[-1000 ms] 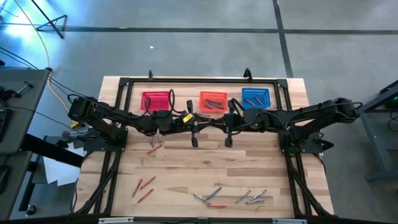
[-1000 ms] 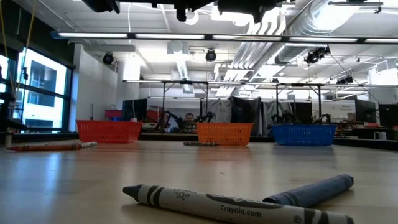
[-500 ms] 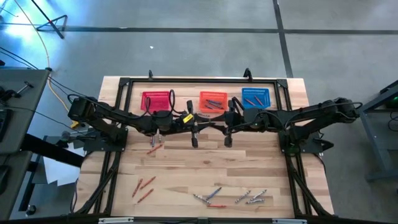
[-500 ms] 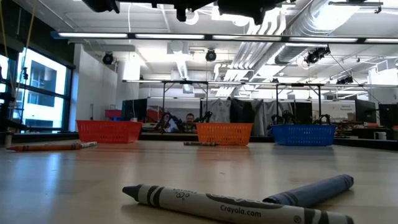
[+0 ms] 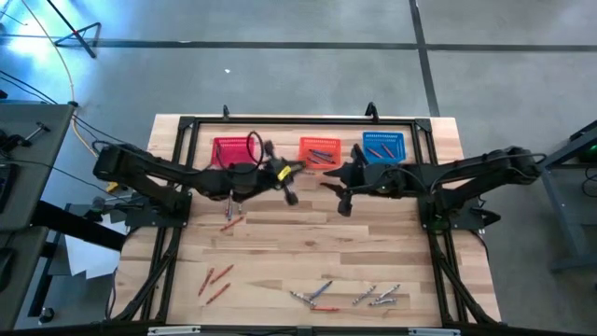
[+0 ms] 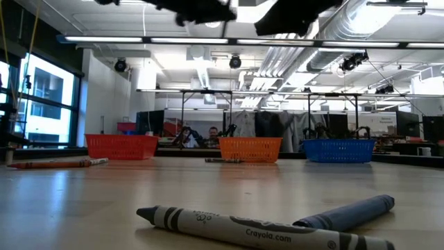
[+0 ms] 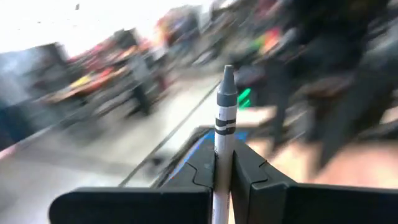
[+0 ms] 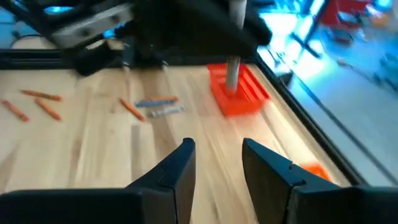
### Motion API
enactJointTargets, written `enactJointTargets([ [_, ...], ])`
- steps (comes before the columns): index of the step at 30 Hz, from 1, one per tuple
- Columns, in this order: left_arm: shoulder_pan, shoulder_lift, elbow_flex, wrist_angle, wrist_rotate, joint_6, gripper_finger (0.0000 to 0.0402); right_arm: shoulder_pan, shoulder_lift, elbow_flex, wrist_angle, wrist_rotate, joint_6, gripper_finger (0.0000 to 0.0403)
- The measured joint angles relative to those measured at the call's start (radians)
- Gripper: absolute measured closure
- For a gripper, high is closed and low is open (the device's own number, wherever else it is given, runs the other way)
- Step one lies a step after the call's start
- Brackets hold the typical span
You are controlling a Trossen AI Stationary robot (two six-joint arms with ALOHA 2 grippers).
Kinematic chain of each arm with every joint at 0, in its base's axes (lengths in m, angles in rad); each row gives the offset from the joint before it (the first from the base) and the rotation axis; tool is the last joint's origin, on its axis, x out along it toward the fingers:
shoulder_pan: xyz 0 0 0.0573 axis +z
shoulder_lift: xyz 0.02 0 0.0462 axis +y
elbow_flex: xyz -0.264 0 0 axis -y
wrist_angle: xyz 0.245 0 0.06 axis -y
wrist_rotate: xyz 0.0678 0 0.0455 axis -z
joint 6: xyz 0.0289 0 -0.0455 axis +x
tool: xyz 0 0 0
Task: Sort crayons
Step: Put the gray crayon into the red bin
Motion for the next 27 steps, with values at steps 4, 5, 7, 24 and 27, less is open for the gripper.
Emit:
enactJointTargets([
  [4,0.043,-0.116,0.0,-0.292,-0.087,-0.061,0.0397,0.0,-0.028,0.0,-0.113,0.003,0.076,0.0277],
  [5,0.057,-0.143,0.0,-0.349,-0.087,-0.085,0.0397,0.0,-0.03,0.0,-0.139,0.003,0.09,0.0277],
  [7,0.088,-0.196,0.0,-0.49,-0.086,-0.139,0.0397,0.0,-0.03,0.0,-0.187,0.003,0.115,0.0277],
  [24,0.293,-0.273,0.0,-0.898,0.238,-0.152,0.0394,-0.015,-0.029,0.0,-0.468,0.025,0.231,0.0277],
  [27,0.346,-0.273,0.0,-0.933,0.231,-0.223,0.0394,-0.05,-0.029,0.0,-0.511,0.066,0.272,0.0277],
])
